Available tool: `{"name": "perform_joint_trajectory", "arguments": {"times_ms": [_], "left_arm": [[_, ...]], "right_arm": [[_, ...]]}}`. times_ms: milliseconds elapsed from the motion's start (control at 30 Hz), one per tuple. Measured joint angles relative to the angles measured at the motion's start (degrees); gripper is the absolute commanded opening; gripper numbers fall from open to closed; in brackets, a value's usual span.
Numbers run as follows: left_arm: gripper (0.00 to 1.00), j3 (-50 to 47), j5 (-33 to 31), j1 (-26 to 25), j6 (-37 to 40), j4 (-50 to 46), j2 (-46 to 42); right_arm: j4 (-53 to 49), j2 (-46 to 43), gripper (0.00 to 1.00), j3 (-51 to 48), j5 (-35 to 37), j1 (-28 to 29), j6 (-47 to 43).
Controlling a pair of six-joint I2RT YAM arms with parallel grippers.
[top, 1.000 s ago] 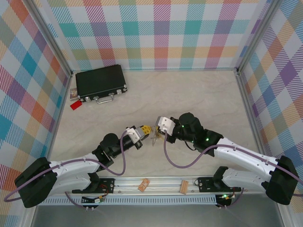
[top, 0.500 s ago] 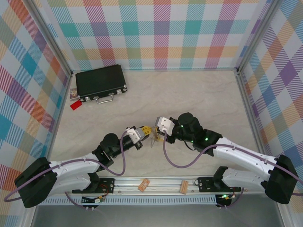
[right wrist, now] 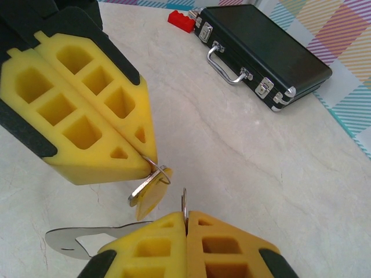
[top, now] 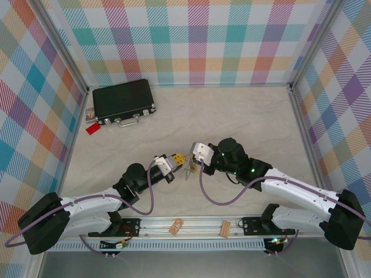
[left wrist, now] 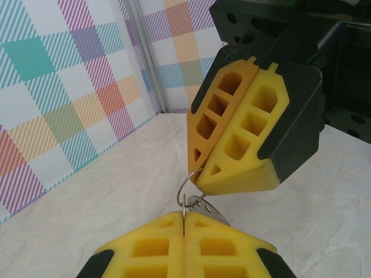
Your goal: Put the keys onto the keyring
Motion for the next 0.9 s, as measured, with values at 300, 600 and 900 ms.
{"name": "perform_joint_trajectory", "arguments": {"times_ms": [300, 600, 900], "left_arm": [[0.0, 0.0, 0.6, 0.0, 0.0, -1.2, 0.0], [0.0, 0.0, 0.4, 0.0, 0.0, -1.2, 0.1], [0.0, 0.0, 0.4, 0.0, 0.0, -1.2, 0.0]], "right_arm": [[0.0, 0.0, 0.0, 0.0, -1.0, 0.0, 0.0], [0.0, 0.1, 0.0, 0.0, -2.1, 0.0, -0.2], [-0.5, 0.4, 0.0, 0.1, -2.7, 0.0, -0.2]]}}
